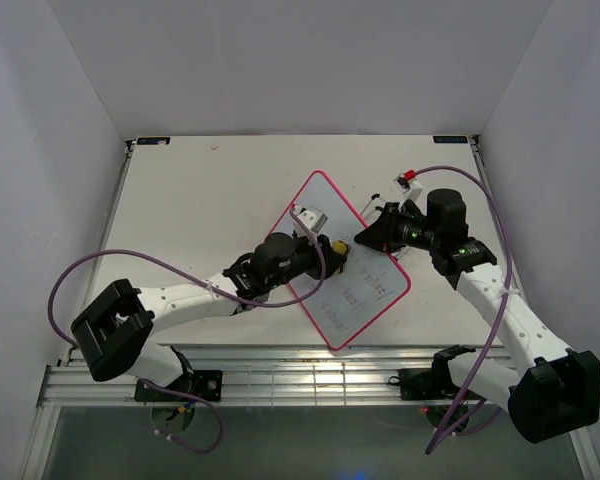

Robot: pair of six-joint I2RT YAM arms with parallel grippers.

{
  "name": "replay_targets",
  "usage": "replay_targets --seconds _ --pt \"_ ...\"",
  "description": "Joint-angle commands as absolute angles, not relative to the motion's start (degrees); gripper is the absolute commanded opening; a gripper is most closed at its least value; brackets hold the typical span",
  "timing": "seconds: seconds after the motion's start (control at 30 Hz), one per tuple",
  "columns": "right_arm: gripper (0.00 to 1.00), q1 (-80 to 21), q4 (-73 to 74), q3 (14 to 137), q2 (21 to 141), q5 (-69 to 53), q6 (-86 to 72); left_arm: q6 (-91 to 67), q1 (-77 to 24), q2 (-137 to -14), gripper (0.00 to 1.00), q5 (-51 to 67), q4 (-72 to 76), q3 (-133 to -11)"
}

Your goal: Erase the whiteboard

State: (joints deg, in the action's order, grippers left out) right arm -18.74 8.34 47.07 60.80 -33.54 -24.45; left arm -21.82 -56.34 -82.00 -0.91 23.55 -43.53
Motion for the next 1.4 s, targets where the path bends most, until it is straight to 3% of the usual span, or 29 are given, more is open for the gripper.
replay_targets --seconds 0.0,0.17,0.3,0.6,0.77,1.07,1.37 --pt "0.08 -20.21 -2.55 51.86 57.48 -41.31 -28.30 -23.99 -50.11 -81.39 0.06 -3.17 20.92 -42.98" --pt "0.08 -20.74 -1.50 52.12 57.57 -40.87 -28.21 -24.70 -42.64 -82.88 0.06 -2.72 18.28 -45.70" --pt "0.08 -21.62 -0.35 52.21 58.01 -39.30 -27.69 -24.34 -42.62 -83.93 0.04 2.17 17.75 -49.39" --pt "0.08 -22.50 -1.76 50.80 58.18 -36.39 -29.44 -24.25 -58.25 -86.04 0.04 -1.93 17.84 -54.14" --pt "0.08 -23.11 -2.55 51.06 57.66 -36.30 -30.41 -27.95 -59.06 -86.66 0.04 -6.22 16.62 -52.65" --pt "0.08 -23.91 -2.37 50.98 57.22 -37.44 -30.06 -31.02 -43.27 -88.59 0.02 -3.53 12.22 -53.35" --pt "0.08 -23.99 -2.90 51.50 56.69 -40.60 -29.80 -31.20 -31.92 -92.11 0.02 4.30 22.12 -44.57"
